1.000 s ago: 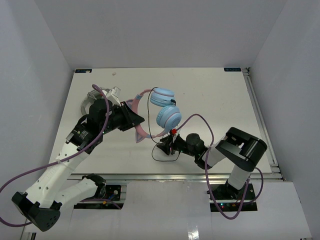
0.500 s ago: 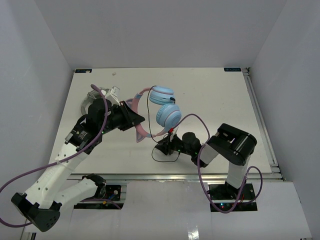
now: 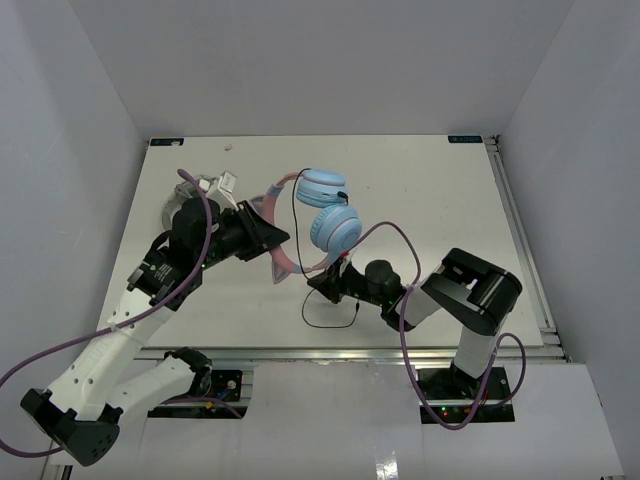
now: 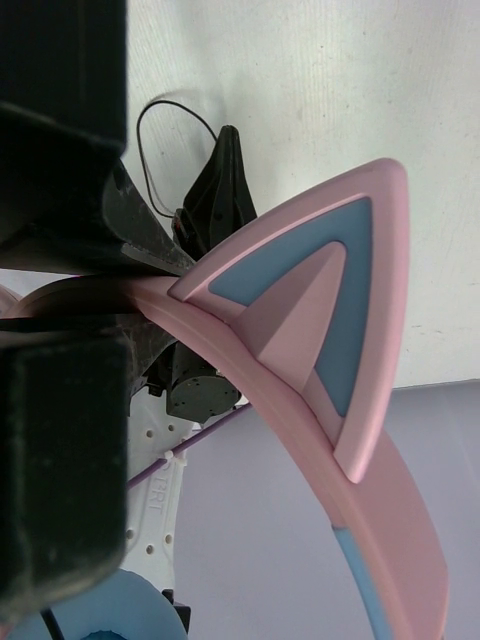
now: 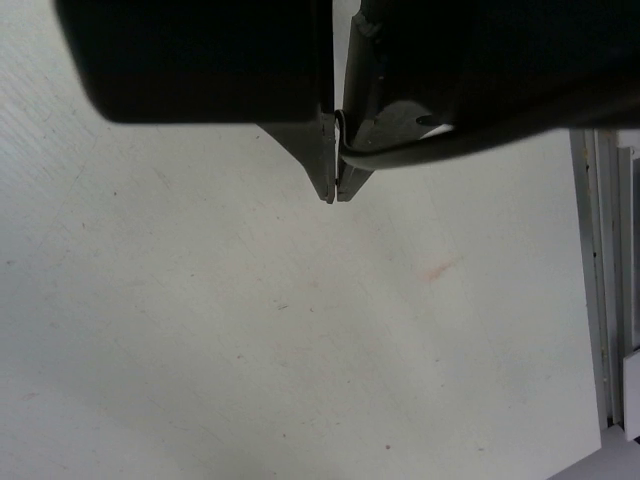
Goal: Wrap the headphones
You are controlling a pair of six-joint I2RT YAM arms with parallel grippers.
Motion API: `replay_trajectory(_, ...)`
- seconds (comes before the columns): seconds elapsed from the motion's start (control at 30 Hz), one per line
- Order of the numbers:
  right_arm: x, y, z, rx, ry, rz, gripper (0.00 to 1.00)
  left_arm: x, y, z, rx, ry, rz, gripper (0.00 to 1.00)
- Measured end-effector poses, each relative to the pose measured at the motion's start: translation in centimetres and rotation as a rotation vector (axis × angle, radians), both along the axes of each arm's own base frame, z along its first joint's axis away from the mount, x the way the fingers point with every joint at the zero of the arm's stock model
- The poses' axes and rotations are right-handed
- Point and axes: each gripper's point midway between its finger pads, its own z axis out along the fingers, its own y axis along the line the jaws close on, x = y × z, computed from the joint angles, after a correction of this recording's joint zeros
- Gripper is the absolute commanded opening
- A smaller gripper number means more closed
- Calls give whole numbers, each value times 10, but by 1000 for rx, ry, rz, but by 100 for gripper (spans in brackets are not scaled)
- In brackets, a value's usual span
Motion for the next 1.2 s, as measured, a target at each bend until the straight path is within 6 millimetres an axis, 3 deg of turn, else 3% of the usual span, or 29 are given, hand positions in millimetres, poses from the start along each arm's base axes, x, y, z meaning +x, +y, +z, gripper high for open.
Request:
replay_trajectory(0.2, 17, -6, 4, 14, 11, -70, 8, -1, 5, 5, 12, -23, 14, 0)
replay_trajectory(0.43, 58, -67, 2, 56, 104, -276, 8, 16, 47, 27, 160, -108, 205, 0)
replay_trajectory(0.67, 43, -71, -7, 49, 149, -245, 8, 52, 92, 45, 337, -164, 468, 0)
replay_trajectory(0.87, 35, -75, -11, 35, 154, -237, 8, 82, 115, 23, 520, -127, 618, 0)
replay_trajectory(1.0, 32, -80, -14, 22, 149, -240, 8, 87, 126, 13, 601, -111, 670, 0)
replay_trajectory(1.2, 32, -82, -15, 16, 145, -248, 8, 87, 142, 19, 647, -134, 747, 0)
